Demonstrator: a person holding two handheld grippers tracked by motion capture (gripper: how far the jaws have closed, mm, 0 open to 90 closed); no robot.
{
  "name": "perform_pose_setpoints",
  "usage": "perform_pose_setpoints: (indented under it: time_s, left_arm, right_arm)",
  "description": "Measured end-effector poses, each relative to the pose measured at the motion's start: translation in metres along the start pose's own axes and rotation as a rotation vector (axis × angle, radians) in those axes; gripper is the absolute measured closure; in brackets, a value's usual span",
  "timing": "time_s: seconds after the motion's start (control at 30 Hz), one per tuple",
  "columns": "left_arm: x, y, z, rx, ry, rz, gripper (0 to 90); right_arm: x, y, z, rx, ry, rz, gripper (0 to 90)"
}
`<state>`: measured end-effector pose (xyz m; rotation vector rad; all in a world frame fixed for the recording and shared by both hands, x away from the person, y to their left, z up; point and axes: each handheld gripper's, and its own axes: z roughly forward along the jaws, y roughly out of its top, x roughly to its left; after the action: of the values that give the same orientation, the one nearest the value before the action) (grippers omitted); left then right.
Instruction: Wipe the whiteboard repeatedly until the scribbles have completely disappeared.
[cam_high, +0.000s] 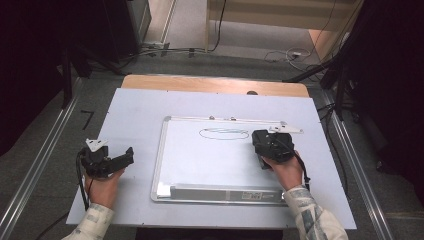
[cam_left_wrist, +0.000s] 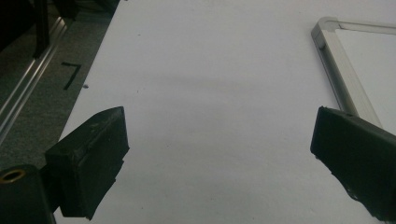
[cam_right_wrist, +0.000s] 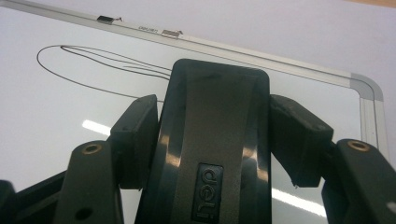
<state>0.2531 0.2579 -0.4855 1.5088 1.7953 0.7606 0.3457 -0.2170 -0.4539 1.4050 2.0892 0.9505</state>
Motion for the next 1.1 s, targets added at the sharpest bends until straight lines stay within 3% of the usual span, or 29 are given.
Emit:
perform_pose_setpoints:
  time_s: [0.43,0.8,1.1]
  left_arm:
    - [-0.001,0.000,0.001,0.002,-0.006,0.006,4.7]
    - [0.000,0.001,0.001,0.002,-0.005,0.007,4.6]
    - [0.000,0.000,0.001,-0.002,-0.006,0.005,4.7]
  right_arm:
    - [0.007,0.015,0.013,0.011,-0.011,-0.027,34.4]
    - [0.012,0.029,0.037,0.030,-0.017,-0.037,34.4]
    - [0.011,0.031,0.053,0.053,-0.040,-0.031,34.4]
